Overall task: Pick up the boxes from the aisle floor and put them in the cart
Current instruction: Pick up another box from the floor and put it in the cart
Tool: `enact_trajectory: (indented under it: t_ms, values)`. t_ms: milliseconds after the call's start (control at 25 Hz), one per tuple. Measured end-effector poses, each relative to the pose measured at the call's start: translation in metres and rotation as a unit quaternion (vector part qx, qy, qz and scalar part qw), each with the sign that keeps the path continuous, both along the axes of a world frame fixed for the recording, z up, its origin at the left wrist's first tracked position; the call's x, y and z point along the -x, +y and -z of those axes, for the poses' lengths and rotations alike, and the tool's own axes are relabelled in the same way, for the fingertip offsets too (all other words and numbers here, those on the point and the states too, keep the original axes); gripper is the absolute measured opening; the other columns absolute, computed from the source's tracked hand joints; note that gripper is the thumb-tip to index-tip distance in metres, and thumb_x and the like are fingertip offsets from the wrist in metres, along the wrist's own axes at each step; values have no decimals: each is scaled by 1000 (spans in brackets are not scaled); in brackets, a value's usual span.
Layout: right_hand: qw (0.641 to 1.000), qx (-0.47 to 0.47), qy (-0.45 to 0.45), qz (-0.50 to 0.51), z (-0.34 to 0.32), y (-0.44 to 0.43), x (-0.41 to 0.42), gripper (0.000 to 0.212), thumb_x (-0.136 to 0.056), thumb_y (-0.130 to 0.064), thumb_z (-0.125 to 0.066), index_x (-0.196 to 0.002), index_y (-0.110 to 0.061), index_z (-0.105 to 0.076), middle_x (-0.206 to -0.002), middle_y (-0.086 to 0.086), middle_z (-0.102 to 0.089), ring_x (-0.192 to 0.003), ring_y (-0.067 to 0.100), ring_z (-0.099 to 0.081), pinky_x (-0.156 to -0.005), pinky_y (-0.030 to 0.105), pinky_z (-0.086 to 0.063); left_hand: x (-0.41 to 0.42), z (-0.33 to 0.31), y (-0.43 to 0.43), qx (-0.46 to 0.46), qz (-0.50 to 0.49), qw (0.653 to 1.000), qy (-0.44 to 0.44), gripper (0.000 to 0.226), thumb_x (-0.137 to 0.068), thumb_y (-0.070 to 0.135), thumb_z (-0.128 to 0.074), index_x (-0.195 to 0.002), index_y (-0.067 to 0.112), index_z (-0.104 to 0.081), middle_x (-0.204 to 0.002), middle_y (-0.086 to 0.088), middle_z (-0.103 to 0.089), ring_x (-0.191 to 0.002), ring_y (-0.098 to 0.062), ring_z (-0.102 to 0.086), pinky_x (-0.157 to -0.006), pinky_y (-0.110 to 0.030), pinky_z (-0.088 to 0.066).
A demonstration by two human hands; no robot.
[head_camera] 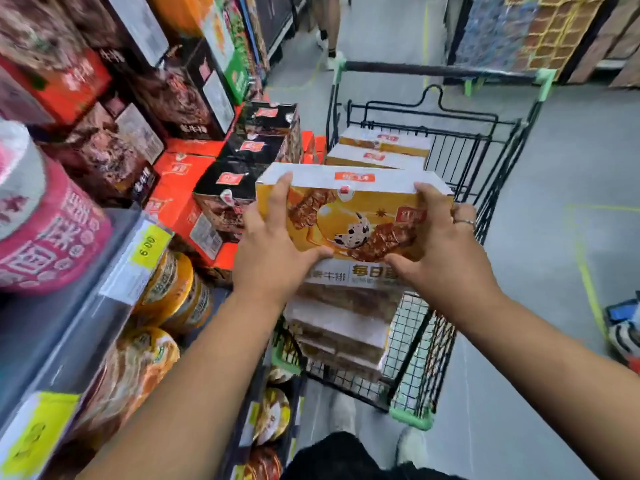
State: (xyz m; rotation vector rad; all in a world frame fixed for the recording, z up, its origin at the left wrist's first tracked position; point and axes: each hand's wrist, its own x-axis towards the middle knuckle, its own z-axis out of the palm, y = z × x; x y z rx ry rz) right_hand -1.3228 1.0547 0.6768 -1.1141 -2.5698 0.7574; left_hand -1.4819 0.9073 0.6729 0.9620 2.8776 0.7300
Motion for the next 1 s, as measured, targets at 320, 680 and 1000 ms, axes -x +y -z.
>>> enact_trajectory:
  t_ms: [320,680,1000]
  values:
    - [994,-21,28,101,-2,88,76,89,-77,-28,-78,-144,-37,-20,-138,14,-26,-100,33,-59,-96,40,-47,89,7,123,-41,64,996,-36,108,-62,50,-86,-141,47,-13,-148,-19,-29,-122,-42,-50,-96,-49,-46]
    - [995,-24,49,83,58,116,110,82,-77,-23,-77,-136,-35,-21,-133,15,-24,-94,32,-58,-94,42,-52,113,61,154,-56,62,995,-59,94,-72,35,-84,-130,39,-10,-146,-22,-24,-118,-45,-51,-94,-47,-45]
    - [993,-2,79,89,62,108,98,77,-76,-23,-76,-135,-40,-28,-141,13,-22,-99,31,-60,-93,36,-51,109,69,138,-100,86,989,-64,95,-68,55,-79,-138,32,-18,-151,-21,-15,-136,-41,-34,-103,-48,-42]
